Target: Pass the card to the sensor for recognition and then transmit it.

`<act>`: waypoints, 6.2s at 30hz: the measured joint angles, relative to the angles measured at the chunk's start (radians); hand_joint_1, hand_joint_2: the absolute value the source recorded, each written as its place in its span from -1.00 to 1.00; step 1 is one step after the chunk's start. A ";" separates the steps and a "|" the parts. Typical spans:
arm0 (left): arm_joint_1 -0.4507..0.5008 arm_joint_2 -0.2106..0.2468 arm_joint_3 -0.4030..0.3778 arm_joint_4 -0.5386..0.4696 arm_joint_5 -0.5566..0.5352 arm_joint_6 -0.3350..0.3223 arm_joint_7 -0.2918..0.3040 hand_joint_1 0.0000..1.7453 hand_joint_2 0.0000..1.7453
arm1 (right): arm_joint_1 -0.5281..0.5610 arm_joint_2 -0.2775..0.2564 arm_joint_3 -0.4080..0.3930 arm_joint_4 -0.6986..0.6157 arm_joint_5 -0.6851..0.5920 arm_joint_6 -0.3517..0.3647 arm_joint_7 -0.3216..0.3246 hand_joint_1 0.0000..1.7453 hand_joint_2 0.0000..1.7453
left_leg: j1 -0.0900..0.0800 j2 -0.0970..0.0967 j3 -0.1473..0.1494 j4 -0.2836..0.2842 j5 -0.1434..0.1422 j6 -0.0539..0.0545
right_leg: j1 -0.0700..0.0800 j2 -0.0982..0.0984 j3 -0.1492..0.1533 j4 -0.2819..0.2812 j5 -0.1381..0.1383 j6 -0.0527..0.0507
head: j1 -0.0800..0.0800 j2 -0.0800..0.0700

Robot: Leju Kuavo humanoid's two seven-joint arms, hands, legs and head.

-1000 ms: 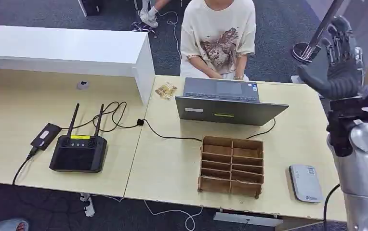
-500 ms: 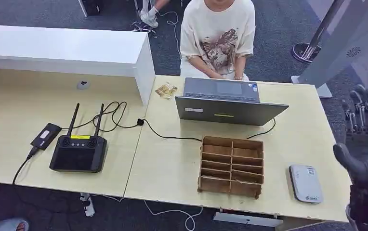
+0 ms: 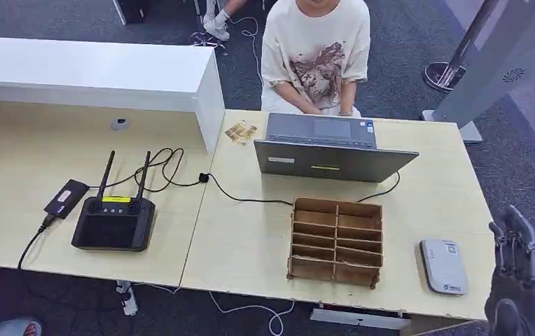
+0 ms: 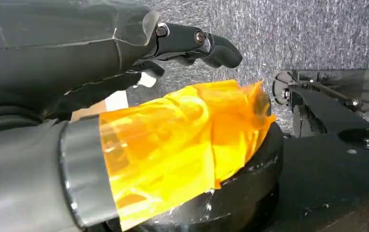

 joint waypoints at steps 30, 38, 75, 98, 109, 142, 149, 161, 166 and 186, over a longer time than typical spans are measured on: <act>0.004 -0.010 0.016 -0.018 -0.037 0.001 0.003 -1.00 -1.00 | 0.075 0.042 0.129 0.061 0.208 -0.192 0.095 -1.00 1.00 | 0.000 0.000 0.000 0.000 0.000 0.000 | 0.000 0.000 0.000 0.000 0.000 0.000 | 0.000 0.000; 0.003 -0.014 0.023 -0.018 -0.041 0.005 0.004 -1.00 -1.00 | 0.072 0.037 0.161 0.089 0.312 -0.291 0.183 -1.00 1.00 | 0.000 0.000 0.000 0.000 0.000 0.000 | 0.000 0.000 0.000 0.000 0.000 0.000 | 0.000 0.000; -0.004 -0.043 0.048 -0.023 -0.058 0.079 0.005 -1.00 -1.00 | 0.002 -0.077 0.348 0.177 0.914 -0.513 0.534 -1.00 1.00 | 0.000 0.000 0.000 0.000 0.000 0.000 | 0.000 0.000 0.001 0.000 0.000 0.000 | 0.000 0.000; -0.007 -0.044 0.048 -0.023 -0.077 0.074 0.011 -1.00 -1.00 | -0.095 -0.092 0.481 0.255 1.200 -0.509 0.739 -1.00 1.00 | 0.000 0.000 0.000 0.000 0.000 0.000 | 0.000 0.000 0.000 0.000 0.000 0.000 | 0.000 0.000; -0.007 -0.044 0.047 -0.023 -0.079 0.074 0.011 -1.00 -1.00 | -0.102 -0.095 0.488 0.266 1.242 -0.503 0.777 -1.00 1.00 | 0.000 0.000 0.000 0.000 0.000 0.000 | 0.000 0.000 0.000 0.000 0.000 0.000 | 0.000 0.000; -0.014 -0.046 0.047 -0.023 -0.089 0.076 0.027 -1.00 -1.00 | -0.196 -0.107 0.562 0.362 1.376 -0.341 0.938 -1.00 1.00 | 0.000 0.000 0.000 0.000 0.000 0.000 | 0.000 0.000 0.001 0.000 0.000 0.000 | 0.000 0.000; -0.014 -0.046 0.047 -0.023 -0.087 0.075 0.027 -1.00 -1.00 | -0.202 -0.107 0.563 0.368 1.372 -0.331 0.939 -1.00 1.00 | 0.000 0.000 0.001 0.000 0.000 0.000 | 0.000 0.000 0.001 0.000 0.000 0.000 | 0.000 0.000; -0.015 -0.046 0.047 -0.023 -0.079 0.074 0.027 -1.00 -1.00 | -0.218 -0.107 0.587 0.370 1.364 -0.318 0.914 -0.88 1.00 | 0.000 0.000 0.001 0.000 0.000 0.000 | 0.000 0.000 0.000 0.001 0.000 0.000 | 0.000 0.000; -0.015 -0.046 0.047 -0.023 -0.079 0.074 0.027 -1.00 -1.00 | -0.225 -0.107 0.593 0.371 1.364 -0.314 0.911 -0.88 1.00 | 0.000 0.000 0.001 0.000 0.000 0.000 | 0.000 0.000 0.001 0.001 0.000 0.000 | 0.000 0.000; -0.015 -0.047 0.047 -0.023 -0.077 0.071 0.027 -1.00 -1.00 | -0.247 -0.106 0.636 0.389 1.361 -0.301 0.893 -0.64 1.00 | 0.000 0.000 0.000 0.000 0.000 0.000 | 0.000 0.000 0.001 0.001 0.000 0.000 | 0.000 0.000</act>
